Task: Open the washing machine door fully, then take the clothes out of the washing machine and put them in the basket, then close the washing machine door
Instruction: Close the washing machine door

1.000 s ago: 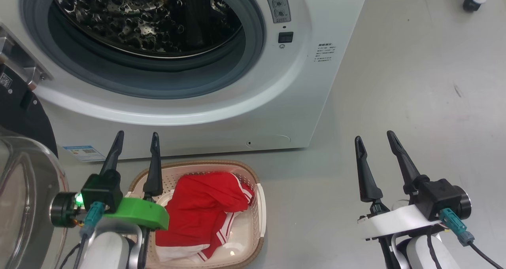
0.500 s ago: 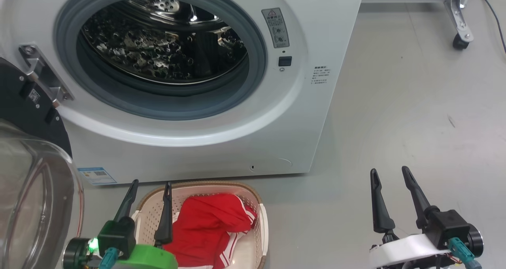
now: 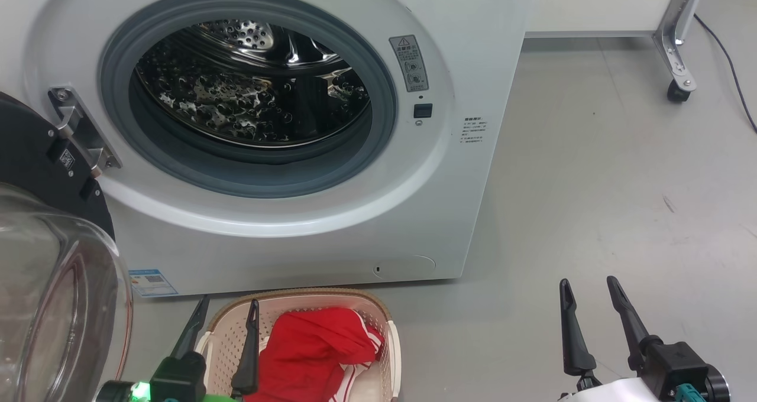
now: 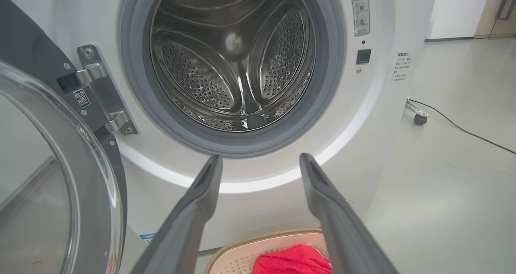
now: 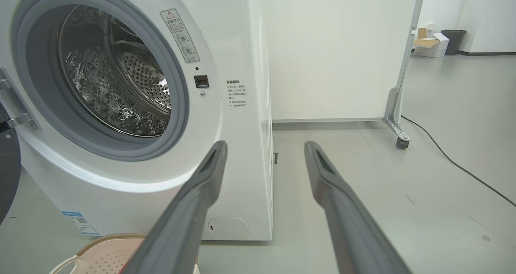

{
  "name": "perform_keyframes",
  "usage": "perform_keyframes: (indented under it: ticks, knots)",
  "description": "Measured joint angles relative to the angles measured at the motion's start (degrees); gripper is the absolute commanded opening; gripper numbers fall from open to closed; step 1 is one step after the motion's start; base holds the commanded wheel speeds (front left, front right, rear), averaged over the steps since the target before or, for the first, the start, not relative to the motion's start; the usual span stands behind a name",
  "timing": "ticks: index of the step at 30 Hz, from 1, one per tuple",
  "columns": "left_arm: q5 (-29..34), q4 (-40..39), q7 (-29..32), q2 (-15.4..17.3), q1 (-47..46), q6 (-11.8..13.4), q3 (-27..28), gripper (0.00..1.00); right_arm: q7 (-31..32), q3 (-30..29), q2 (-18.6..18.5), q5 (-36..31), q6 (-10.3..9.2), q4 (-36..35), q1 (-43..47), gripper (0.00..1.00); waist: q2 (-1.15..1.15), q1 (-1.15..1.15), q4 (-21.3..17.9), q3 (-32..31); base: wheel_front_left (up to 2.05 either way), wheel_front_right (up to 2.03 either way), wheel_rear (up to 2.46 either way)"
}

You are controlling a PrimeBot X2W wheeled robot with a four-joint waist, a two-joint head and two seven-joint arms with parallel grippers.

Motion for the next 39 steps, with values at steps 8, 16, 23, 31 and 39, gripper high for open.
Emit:
perform_keyframes:
  ticks: [8, 16, 23, 31, 39]
  knots:
    - [0.4, -2.0, 1.3, 0.3, 1.3, 0.3, 0.0, 1.00, 0.0, 0.0, 0.1, 0.0, -0.02, -1.1, 0.8, 1.00, 0.00, 0.00, 0.0, -0.2, 0.00, 0.00, 0.00]
    - [0.4, -3.5, 2.4, 0.3, 2.5, 0.4, -0.1, 1.00, 0.0, 0.1, 0.1, 0.0, -0.08, -1.4, 1.3, 1.00, 0.00, 0.00, -0.1, -0.5, 0.00, 0.00, 0.00]
    - [0.8, -4.7, 3.0, 0.3, 3.2, 0.4, -0.1, 1.00, 0.0, 0.1, 0.1, 0.0, -0.30, -1.5, 2.2, 1.00, 0.00, 0.00, -0.1, -0.8, 0.00, 0.00, 0.00]
    - [0.8, -5.6, 3.9, 0.3, 4.0, 0.7, -0.2, 1.00, 0.0, 0.1, 0.1, 0.0, -0.51, -1.6, 2.4, 1.00, 0.00, 0.00, 0.1, -1.3, -0.01, 0.01, 0.00]
    - [1.4, -6.4, 4.5, 0.3, 4.3, 0.9, -0.2, 1.00, 0.0, 0.1, 0.1, 0.0, -0.52, -1.9, 3.1, 1.00, 0.00, 0.00, 0.3, -1.6, -0.26, 0.26, 0.00]
